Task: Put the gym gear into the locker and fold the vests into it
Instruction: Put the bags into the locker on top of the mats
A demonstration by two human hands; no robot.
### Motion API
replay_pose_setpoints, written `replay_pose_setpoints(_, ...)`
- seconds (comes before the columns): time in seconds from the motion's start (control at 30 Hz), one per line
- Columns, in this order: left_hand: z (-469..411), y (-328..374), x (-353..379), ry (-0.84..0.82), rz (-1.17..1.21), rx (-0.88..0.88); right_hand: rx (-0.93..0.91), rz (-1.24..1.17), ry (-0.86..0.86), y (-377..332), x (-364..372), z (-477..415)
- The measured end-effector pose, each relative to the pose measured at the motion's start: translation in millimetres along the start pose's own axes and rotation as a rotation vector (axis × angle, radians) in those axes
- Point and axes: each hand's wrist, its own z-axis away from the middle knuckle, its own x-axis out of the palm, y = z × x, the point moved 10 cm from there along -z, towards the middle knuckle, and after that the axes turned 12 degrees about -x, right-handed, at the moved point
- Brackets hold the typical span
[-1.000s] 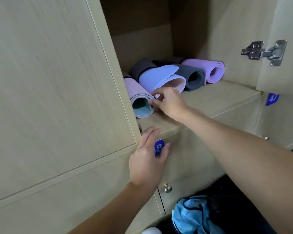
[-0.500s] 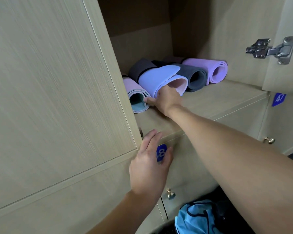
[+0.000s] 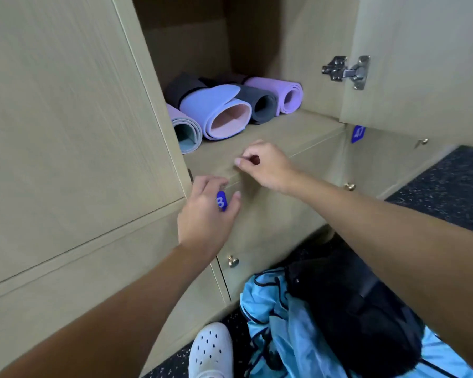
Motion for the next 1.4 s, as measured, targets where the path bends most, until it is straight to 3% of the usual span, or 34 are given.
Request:
replay_pose_setpoints(0.13, 15, 30, 13, -0.052, 0.062, 0.056, 0.077, 0.014, 0.032, 3, -34, 74)
replay_pose_setpoints(0.27, 50, 57, 72, -0.294, 0.064, 0.074, 0.295, 0.043, -0.07, 30, -67, 174)
replay_pose_setpoints(0.4, 98, 70, 139, -0.562, 0.0, 0.103, 0.528, 0.171, 0.003, 63, -119, 267)
replay_pose_setpoints(0.57, 157, 78, 210, -0.776, -0.153, 0.175, 0.727, 0.236, -0.032, 84, -153, 373)
replay_pose_setpoints(0.7, 189, 79, 241, -0.797, -0.285, 0.215, 0.858, 0.25, -0.022, 106, -169, 433)
replay_pose_setpoints(0.9, 176, 65, 252, -0.642, -0.283, 0.046, 0.853, 0.18, 0.05, 130, -165, 423)
replay_pose_setpoints(1.2, 186, 70, 239, -0.583, -0.212, 0.137, 0.832, -0.038, 0.202, 149, -128, 355)
replay_pose_setpoints(1.4, 249, 105, 227, -0.678, -0.166, 0.375, 0.909, -0.183, 0.408, 154, -148, 357)
